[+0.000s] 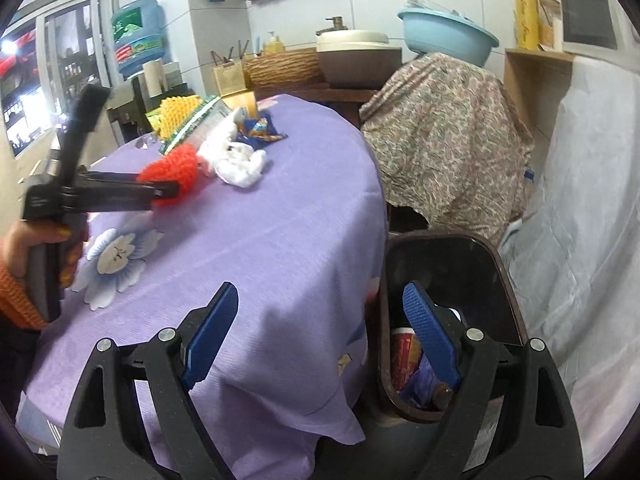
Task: Collect trash
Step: 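Grasp the orange mesh net with the left tool, then grasp the crumpled white tissue with the right tool while the left tool holds the net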
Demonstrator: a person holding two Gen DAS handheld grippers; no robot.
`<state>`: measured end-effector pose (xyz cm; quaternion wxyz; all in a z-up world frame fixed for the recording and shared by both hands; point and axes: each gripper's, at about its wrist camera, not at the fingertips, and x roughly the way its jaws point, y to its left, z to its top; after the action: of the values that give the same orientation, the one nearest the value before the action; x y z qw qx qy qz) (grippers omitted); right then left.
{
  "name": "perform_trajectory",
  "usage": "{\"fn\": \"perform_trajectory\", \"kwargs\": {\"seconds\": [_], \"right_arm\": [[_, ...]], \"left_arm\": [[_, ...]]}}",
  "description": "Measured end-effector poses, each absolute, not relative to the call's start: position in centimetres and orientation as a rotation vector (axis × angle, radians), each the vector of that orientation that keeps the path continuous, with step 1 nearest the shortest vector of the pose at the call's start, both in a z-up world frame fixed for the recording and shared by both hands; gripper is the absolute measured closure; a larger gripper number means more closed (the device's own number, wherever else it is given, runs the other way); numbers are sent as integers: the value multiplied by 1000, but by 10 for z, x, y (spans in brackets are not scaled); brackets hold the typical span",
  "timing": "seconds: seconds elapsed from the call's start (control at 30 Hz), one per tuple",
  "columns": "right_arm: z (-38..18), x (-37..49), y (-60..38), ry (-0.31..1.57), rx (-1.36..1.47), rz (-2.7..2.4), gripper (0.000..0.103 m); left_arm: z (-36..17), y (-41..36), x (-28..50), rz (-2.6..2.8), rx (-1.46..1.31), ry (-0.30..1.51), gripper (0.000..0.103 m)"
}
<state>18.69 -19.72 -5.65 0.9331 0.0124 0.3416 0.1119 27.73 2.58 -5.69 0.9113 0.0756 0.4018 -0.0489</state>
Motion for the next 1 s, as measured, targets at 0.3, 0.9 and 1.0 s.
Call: {"fn": "perform_trajectory", "kwargs": {"seconds": [0.3,0.9,1.0], "right_arm": [[-42,206,-164,686,-38,335,19],[-42,328,-66,776,-276,450,41],[-50,336,-60,795,-312,435,51]], "left_arm": [[-50,50,259,-116,5,772,76],[-26,67,233,-106,-95,559,78],[-26,68,233,-109,-95,562,78]]}}
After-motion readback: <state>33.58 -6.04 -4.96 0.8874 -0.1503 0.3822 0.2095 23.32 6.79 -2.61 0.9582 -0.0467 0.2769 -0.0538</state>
